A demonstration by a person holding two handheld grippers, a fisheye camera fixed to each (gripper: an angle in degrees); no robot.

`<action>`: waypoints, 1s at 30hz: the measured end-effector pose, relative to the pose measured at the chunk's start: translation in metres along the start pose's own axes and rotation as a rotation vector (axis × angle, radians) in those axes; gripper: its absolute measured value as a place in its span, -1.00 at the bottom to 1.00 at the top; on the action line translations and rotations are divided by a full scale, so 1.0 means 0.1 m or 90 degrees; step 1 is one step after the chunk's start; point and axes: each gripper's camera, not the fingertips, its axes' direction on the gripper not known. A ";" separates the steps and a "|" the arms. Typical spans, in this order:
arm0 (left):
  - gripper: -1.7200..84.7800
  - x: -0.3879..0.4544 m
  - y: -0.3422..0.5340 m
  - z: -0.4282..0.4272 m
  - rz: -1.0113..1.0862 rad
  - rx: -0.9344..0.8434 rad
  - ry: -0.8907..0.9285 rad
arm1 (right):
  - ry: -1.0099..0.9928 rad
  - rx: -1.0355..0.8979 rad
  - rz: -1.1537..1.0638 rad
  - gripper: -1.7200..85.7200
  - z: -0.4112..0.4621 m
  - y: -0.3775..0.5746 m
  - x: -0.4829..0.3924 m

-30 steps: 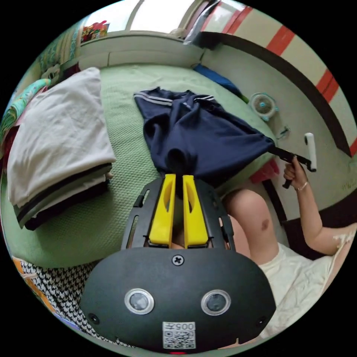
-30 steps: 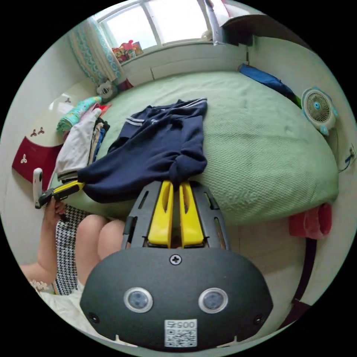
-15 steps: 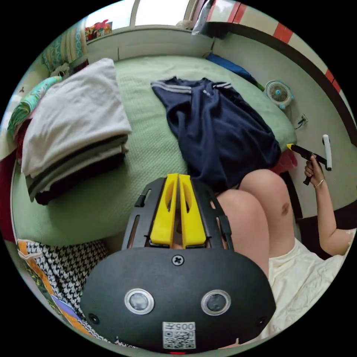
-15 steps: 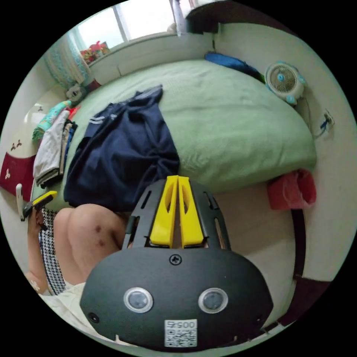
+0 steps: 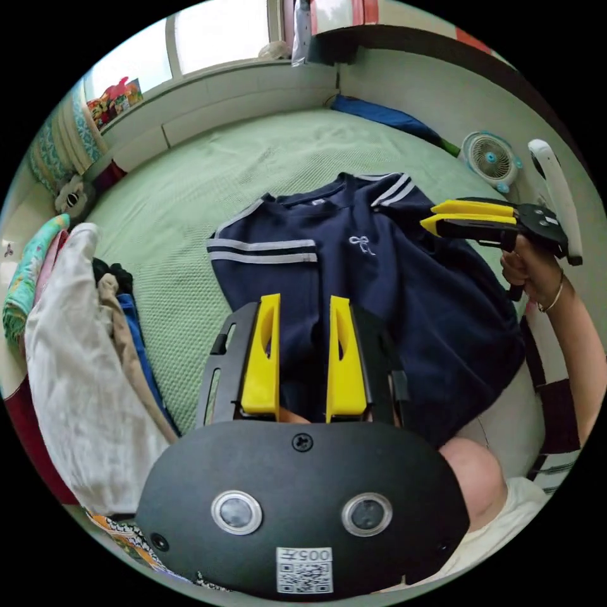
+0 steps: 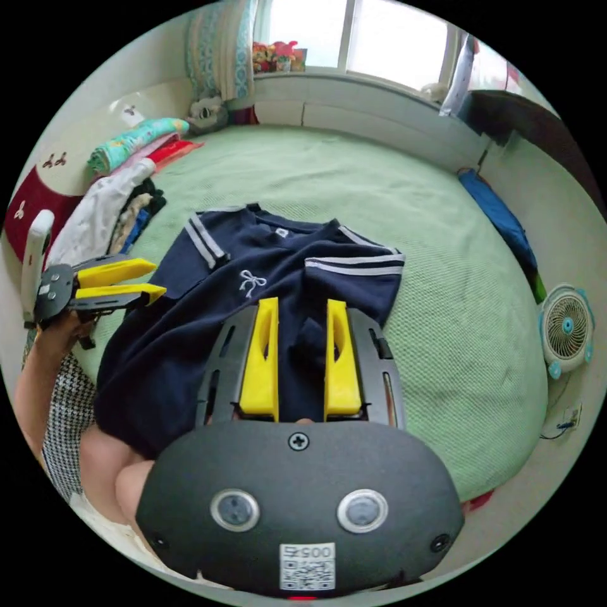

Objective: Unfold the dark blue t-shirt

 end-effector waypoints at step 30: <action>-0.98 0.10 1.52 -1.33 -0.222 0.106 0.078 | -0.079 0.091 0.296 -0.98 -1.01 1.55 0.67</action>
